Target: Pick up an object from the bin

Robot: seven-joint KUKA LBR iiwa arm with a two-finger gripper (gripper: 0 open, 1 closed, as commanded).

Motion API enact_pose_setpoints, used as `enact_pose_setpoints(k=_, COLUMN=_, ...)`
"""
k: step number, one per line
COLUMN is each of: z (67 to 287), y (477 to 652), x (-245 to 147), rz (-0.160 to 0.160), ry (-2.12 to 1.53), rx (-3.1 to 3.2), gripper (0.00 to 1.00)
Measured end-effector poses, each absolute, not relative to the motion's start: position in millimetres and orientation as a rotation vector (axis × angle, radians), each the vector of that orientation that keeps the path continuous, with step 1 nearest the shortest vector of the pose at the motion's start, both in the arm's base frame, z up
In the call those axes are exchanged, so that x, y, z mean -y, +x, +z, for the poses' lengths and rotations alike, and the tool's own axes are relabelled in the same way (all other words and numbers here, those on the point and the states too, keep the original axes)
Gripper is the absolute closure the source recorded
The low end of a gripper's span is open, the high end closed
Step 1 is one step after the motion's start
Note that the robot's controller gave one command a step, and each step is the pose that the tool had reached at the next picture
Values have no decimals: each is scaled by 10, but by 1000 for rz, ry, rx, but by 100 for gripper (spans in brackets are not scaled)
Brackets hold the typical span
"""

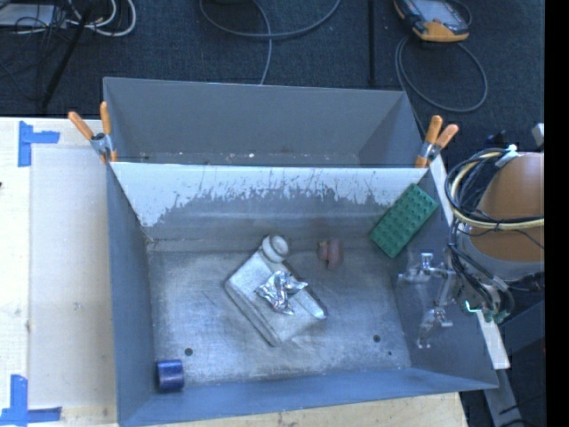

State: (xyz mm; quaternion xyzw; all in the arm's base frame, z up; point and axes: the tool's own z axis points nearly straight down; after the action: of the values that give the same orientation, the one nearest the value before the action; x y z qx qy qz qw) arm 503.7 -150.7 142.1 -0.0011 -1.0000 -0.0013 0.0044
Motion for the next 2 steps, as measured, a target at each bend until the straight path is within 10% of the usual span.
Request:
enact_pose_setpoints(k=1, z=1112, y=5514, x=806, rz=-5, ry=-259, rx=3130, gripper=0)
enact_pose_setpoints(k=2, z=1314, y=5660, x=-9, rz=-8, ry=-190, rx=3138, gripper=0)
